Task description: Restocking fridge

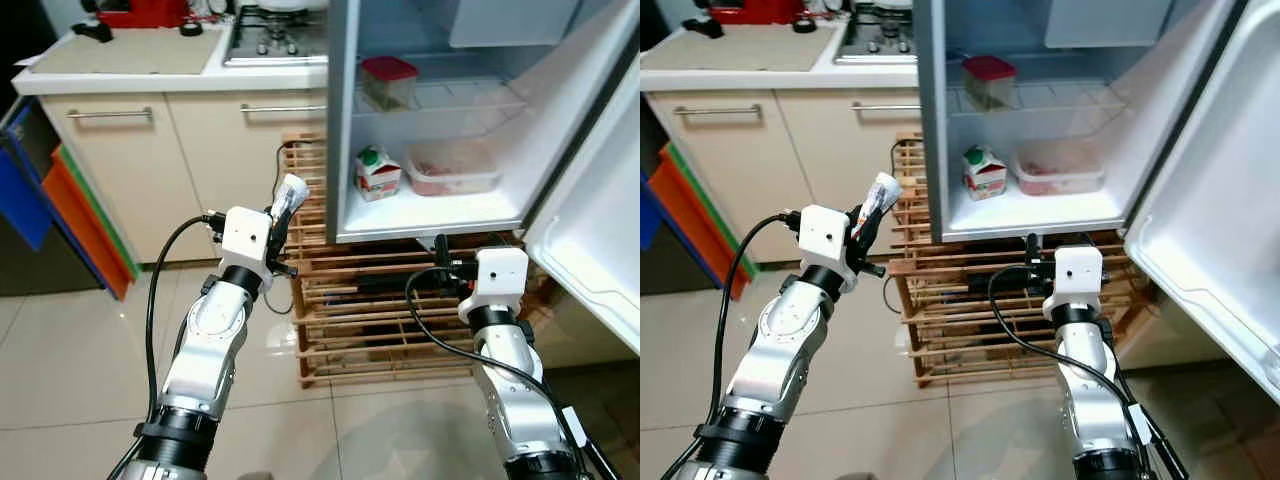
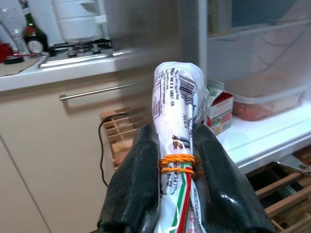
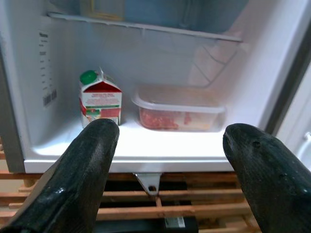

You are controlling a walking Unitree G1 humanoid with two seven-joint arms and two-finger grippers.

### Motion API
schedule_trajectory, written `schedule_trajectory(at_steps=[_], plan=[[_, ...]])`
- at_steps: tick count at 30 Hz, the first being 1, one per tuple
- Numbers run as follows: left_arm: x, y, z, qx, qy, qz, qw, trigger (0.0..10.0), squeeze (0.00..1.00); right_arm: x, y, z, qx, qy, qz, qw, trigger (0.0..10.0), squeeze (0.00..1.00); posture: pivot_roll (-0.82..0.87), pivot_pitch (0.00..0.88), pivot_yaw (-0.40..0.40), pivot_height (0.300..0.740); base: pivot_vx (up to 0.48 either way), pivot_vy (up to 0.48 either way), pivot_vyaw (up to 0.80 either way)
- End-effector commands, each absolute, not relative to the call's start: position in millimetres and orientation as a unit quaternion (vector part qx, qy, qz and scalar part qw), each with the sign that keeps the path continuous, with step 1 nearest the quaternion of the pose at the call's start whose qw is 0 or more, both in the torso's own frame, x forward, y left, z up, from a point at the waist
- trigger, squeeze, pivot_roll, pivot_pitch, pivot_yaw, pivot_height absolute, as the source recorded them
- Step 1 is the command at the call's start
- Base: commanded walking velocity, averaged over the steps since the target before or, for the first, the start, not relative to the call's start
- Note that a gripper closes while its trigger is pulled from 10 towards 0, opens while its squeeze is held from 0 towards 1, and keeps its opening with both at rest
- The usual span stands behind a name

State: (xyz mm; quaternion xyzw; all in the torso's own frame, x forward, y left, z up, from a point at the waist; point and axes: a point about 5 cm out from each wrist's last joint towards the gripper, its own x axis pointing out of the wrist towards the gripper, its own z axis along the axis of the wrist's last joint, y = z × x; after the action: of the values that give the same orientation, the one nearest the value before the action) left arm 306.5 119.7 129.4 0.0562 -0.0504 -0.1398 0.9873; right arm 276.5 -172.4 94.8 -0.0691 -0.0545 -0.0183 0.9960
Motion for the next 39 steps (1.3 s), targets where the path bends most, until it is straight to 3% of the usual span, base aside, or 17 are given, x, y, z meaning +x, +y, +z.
schedule_trajectory(at_steps=[1,22,34,39], plan=[[309,122,128,0.066,-0.043,-0.143,0.986,10.0,0.00,276,-172,96,-0.065,-0.060,-0.017,0.996,10.0,0.00,0.13,0.000,0.025,0.740,0.000,0.000,-0.51],[312,116,132,0.076,-0.052,-0.189,0.978,10.0,0.00,273,-177,93,-0.058,-0.055,-0.031,0.996,10.0,0.00,0.11,0.006,0.033,0.740,0.000,0.454,-0.51],[313,115,128,0.074,-0.046,-0.198,0.976,10.0,0.00,270,-179,93,-0.047,-0.054,-0.038,0.997,10.0,0.00,0.11,0.006,0.033,0.740,0.000,0.000,-0.51],[310,120,117,0.072,-0.026,-0.195,0.978,10.0,0.00,270,-168,100,-0.026,-0.067,0.023,0.997,10.0,0.00,0.11,0.009,0.027,0.732,0.000,0.000,-0.48]])
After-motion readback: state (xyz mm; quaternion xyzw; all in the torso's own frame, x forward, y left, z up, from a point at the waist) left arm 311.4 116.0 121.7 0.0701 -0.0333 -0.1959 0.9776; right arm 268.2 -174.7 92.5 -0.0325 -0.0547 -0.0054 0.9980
